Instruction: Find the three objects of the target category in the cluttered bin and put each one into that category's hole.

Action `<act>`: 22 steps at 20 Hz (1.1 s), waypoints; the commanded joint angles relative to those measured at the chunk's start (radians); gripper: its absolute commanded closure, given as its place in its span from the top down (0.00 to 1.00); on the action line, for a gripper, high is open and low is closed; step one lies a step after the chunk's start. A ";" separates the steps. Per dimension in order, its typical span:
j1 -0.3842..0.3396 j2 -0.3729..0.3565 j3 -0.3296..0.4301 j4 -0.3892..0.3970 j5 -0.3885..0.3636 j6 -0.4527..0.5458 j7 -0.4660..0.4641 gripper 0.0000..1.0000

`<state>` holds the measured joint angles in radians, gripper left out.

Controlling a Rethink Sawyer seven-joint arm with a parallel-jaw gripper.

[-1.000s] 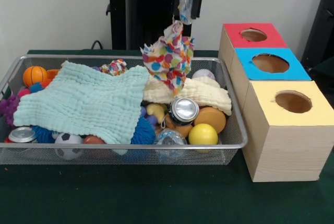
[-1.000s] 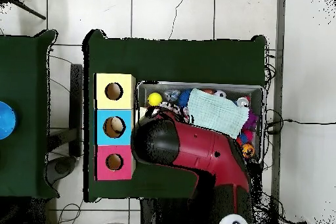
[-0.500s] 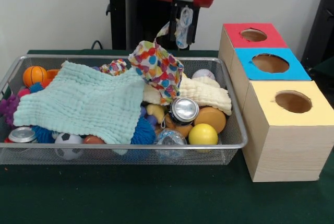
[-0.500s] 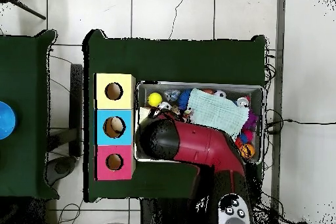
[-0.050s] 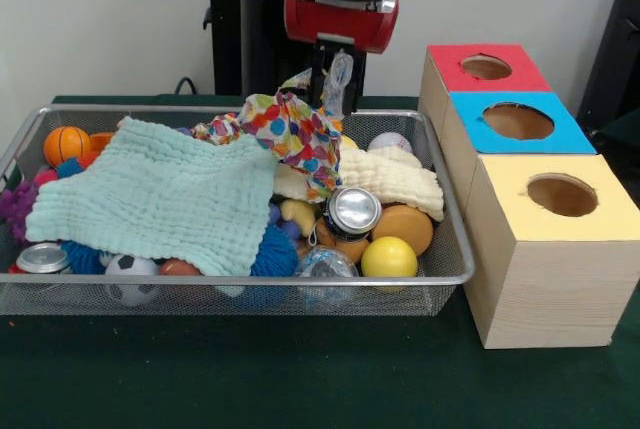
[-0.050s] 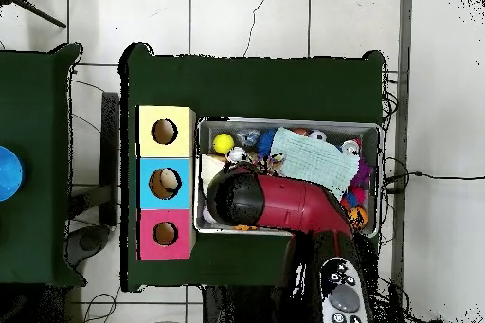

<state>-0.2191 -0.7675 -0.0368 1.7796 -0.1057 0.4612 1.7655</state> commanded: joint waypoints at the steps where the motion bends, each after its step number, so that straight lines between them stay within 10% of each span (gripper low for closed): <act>1: -0.050 0.067 0.117 0.031 -0.070 -0.076 -0.011 0.00; 22: -0.133 0.130 0.181 0.035 -0.137 -0.112 0.017 0.00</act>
<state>-0.3315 -0.6747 0.0588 1.7792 -0.1895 0.3818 1.7655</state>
